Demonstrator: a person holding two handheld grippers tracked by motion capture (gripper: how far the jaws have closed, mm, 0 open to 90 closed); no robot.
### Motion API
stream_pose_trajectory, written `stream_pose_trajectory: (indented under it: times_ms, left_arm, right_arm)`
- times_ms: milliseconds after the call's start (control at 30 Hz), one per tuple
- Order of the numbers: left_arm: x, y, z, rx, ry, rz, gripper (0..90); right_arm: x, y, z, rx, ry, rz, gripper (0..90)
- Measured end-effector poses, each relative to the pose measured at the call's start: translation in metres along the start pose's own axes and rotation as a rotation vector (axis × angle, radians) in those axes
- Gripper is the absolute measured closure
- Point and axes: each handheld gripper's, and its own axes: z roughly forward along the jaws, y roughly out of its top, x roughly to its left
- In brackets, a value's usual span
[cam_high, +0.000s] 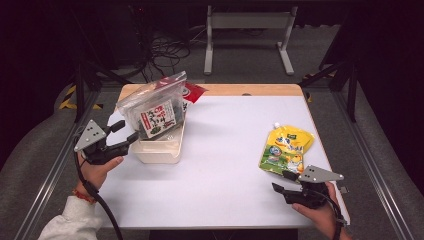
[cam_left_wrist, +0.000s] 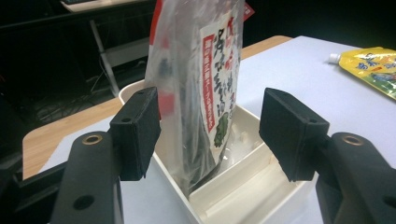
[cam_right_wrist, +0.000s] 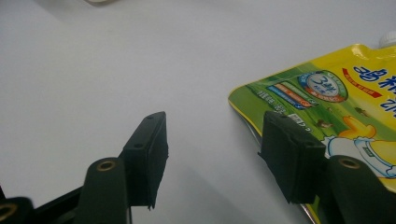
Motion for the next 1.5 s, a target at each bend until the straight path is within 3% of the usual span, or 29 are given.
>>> stream_pose_trajectory:
  times_ms: [200, 267, 300, 367, 600, 800, 900, 1067, 1100, 1133, 1267, 1333, 1433, 1500]
  left_arm:
    - [-0.006, -0.002, -0.008, 0.008, -0.010, 0.006, 38.9]
    - [-0.011, -0.003, -0.009, 0.015, -0.022, 0.022, 38.1]
    - [-0.017, -0.004, -0.009, 0.039, -0.026, 0.061, 37.3]
    - [-0.021, -0.005, -0.010, 0.051, -0.029, 0.082, 37.1]
    - [-0.049, -0.013, -0.010, 0.080, -0.137, 0.108, 34.5]
    - [-0.072, -0.021, -0.005, 0.123, -0.188, 0.135, 31.6]
    - [-0.079, -0.023, -0.003, 0.127, -0.212, 0.125, 30.1]
    - [-0.100, -0.035, 0.007, 0.170, -0.285, 0.145, 30.0]
    - [-0.100, -0.035, 0.007, 0.170, -0.285, 0.145, 30.0]
    - [-0.106, -0.040, 0.013, 0.193, -0.310, 0.163, 30.0]
    - [-0.117, -0.049, 0.026, 0.259, -0.338, 0.200, 29.2]
    - [-0.120, -0.051, 0.029, 0.270, -0.352, 0.193, 28.8]
    - [-0.124, -0.051, 0.032, 0.279, -0.369, 0.214, 28.7]
    - [-0.126, -0.051, 0.032, 0.283, -0.387, 0.225, 29.4]
  right_arm:
    - [-0.004, 0.000, -0.003, -0.008, -0.017, 0.010, 42.1]
    - [-0.008, 0.000, -0.007, -0.023, -0.049, 0.041, 41.0]
    - [-0.010, 0.000, -0.008, -0.029, -0.068, 0.057, 40.7]
    - [-0.012, 0.000, -0.009, -0.033, -0.083, 0.073, 40.5]
    - [-0.029, -0.001, -0.015, -0.036, -0.146, 0.116, 37.5]
    - [-0.047, -0.003, -0.015, -0.026, -0.194, 0.148, 36.3]
    - [-0.057, -0.005, -0.012, -0.013, -0.215, 0.166, 35.8]
    - [-0.076, -0.006, -0.005, 0.004, -0.240, 0.203, 35.2]
    - [-0.076, -0.006, -0.005, 0.004, -0.240, 0.203, 35.2]
    - [-0.078, -0.006, -0.003, 0.007, -0.242, 0.208, 34.9]
    - [-0.094, -0.008, 0.007, 0.028, -0.233, 0.242, 31.2]
    - [-0.101, -0.008, 0.012, 0.044, -0.239, 0.263, 29.6]
    - [-0.106, -0.009, 0.018, 0.065, -0.223, 0.292, 28.0]
    - [-0.110, -0.008, 0.025, 0.067, -0.192, 0.337, 27.7]
